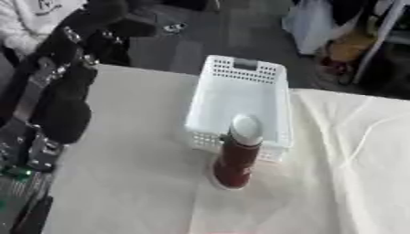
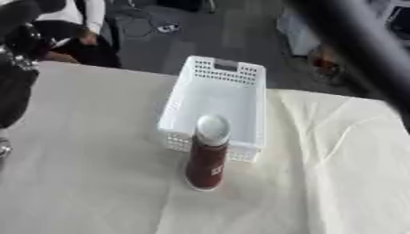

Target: Pick up objects on the table and place them in the box.

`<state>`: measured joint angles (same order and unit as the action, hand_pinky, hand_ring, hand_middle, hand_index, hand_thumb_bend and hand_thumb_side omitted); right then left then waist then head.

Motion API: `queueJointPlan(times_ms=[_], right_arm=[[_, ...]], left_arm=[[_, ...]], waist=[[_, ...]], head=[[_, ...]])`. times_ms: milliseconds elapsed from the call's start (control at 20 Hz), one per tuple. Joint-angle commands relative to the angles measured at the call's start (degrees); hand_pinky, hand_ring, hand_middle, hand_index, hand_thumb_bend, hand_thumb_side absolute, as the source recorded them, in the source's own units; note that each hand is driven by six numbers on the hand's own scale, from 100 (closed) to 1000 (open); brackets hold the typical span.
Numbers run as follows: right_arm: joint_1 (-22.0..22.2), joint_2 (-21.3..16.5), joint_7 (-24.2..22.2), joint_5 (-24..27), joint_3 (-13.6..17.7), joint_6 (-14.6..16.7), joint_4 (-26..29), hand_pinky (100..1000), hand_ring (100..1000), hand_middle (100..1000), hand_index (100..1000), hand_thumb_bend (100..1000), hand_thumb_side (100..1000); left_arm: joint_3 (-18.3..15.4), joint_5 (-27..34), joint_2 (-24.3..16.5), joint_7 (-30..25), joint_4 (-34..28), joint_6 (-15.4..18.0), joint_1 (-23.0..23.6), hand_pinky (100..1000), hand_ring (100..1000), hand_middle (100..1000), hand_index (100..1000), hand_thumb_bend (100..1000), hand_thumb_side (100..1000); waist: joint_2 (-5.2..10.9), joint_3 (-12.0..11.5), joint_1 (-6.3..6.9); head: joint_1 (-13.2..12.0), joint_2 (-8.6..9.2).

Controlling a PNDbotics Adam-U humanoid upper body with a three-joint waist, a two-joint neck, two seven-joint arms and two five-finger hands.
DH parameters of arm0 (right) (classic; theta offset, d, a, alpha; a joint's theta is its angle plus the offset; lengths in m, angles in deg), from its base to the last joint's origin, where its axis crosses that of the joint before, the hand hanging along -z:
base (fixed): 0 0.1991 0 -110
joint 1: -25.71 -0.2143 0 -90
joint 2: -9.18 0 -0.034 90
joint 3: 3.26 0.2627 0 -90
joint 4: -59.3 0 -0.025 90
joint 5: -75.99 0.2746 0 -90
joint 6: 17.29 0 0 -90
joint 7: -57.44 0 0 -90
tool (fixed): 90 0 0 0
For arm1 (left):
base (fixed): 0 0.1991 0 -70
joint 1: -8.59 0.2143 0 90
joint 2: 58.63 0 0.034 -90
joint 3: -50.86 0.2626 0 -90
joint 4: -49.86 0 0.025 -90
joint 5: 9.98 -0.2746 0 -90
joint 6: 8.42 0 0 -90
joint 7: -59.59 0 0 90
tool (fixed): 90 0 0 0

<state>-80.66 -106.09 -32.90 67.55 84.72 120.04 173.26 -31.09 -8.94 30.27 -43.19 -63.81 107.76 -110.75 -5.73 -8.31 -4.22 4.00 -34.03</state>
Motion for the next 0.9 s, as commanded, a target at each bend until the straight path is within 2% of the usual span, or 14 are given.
queueJointPlan(times_ms=[50,200,250,300,350,450,750,900], right_arm=[[-2.1,-3.1,0.3,-2.2,-0.7,-1.9,0.2,743,795,896,916,138,1000],[-3.7,-4.6,0.3,-4.0,-1.7,-1.4,-1.0,772,824,910,917,110,1000],[-4.1,-5.1,0.5,-4.6,-2.0,-1.0,-1.4,811,872,938,921,100,1000],[-4.6,-5.6,0.7,-5.4,-2.3,-0.4,-2.0,806,866,935,921,100,1000],[-5.1,-5.9,1.0,-6.2,-2.5,0.1,-2.7,859,919,958,930,100,1000],[-5.8,-6.2,1.5,-7.4,-3.2,0.8,-4.3,894,948,977,946,100,1000],[-7.5,-9.1,-2.8,-11.8,-6.3,3.3,-7.3,902,989,1000,984,100,1000],[-8.0,-9.9,-4.0,-13.0,-7.2,4.1,-8.2,908,980,1000,987,100,1000]], left_arm=[[0.0,0.3,0.0,-0.2,-0.9,0.0,-0.8,876,794,911,958,314,867],[0.1,0.3,0.0,-0.4,-0.9,0.0,-1.0,876,794,911,958,314,867],[0.1,0.4,0.0,-0.4,-0.9,0.0,-1.0,876,794,911,958,315,865],[0.1,0.4,0.0,-0.4,-0.9,0.0,-1.1,876,794,911,958,315,865],[0.2,0.4,0.1,-0.4,-0.9,0.0,-1.1,876,794,911,958,315,865],[0.2,0.5,0.1,-0.5,-0.9,-0.1,-1.2,876,794,911,958,318,863],[0.4,0.9,0.4,-0.7,-0.9,-0.1,-1.5,877,794,911,957,321,859],[0.5,1.0,0.5,-0.8,-0.9,-0.2,-1.7,877,794,911,957,322,858]], waist=[[0.79,-0.3,-0.01],[0.71,-0.7,-0.17],[0.7,-0.7,-0.22],[0.71,-0.8,-0.26],[0.74,-0.9,-0.31],[0.81,-1.1,-0.36],[0.99,-1.7,-0.61],[0.97,-2.0,-0.74]], head=[[0.9,-0.3],[0.9,-0.34],[0.9,-0.35],[0.9,-0.35],[0.9,-0.37],[1.0,-0.35],[1.3,-0.04],[1.5,0.14]])
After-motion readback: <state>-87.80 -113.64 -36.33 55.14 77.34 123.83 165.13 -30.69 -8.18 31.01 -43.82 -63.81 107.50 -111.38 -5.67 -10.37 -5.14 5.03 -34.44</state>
